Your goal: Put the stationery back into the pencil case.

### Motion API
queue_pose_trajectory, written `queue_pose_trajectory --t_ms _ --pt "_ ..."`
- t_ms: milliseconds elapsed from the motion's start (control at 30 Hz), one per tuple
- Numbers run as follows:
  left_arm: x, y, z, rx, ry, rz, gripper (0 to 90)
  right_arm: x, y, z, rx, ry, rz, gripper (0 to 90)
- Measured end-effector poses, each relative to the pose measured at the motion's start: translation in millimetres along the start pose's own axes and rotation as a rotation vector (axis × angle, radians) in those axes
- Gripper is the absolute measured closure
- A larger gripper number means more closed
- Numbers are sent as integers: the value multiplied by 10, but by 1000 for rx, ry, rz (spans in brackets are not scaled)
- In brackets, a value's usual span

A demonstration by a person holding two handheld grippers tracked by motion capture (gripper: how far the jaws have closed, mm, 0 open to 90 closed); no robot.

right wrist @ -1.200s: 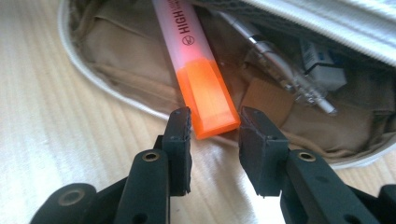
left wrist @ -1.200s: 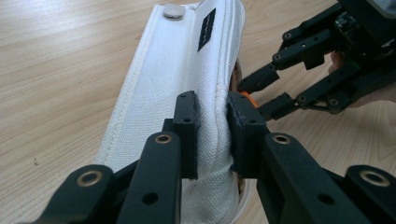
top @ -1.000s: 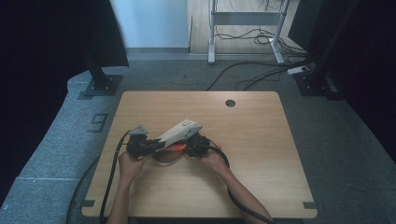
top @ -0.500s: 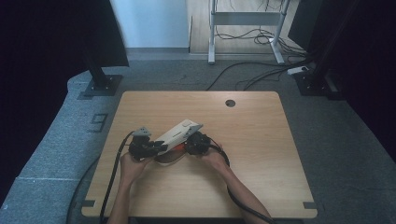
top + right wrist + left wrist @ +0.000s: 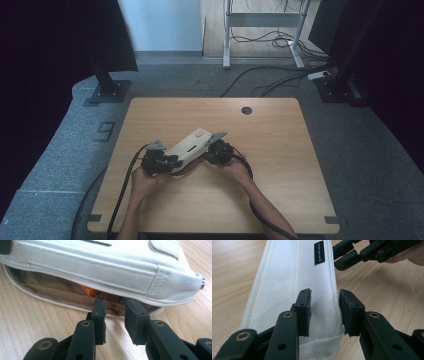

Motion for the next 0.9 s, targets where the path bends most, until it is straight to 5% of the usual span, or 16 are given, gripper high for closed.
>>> queue_pose_trajectory --t_ms 367,600,900 --pt "131 60 82 46 -53 -28 588 -124 49 62 23 21 -11 636" --pt "168 52 83 49 -42 -41 563 -161 56 82 36 31 -19 556" --pt "84 49 5 45 6 -43 346 -214 4 79 32 32 -46 374"
Point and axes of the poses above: each handheld gripper's, and its own axes: x roughly forward along the jaws, z roughly out of its underside, y roughly to its right, the point moved 10 cm from there along x, roughly forward along the jaws, and after that the axes turned 10 degrees about x, right-handed, at the moved point
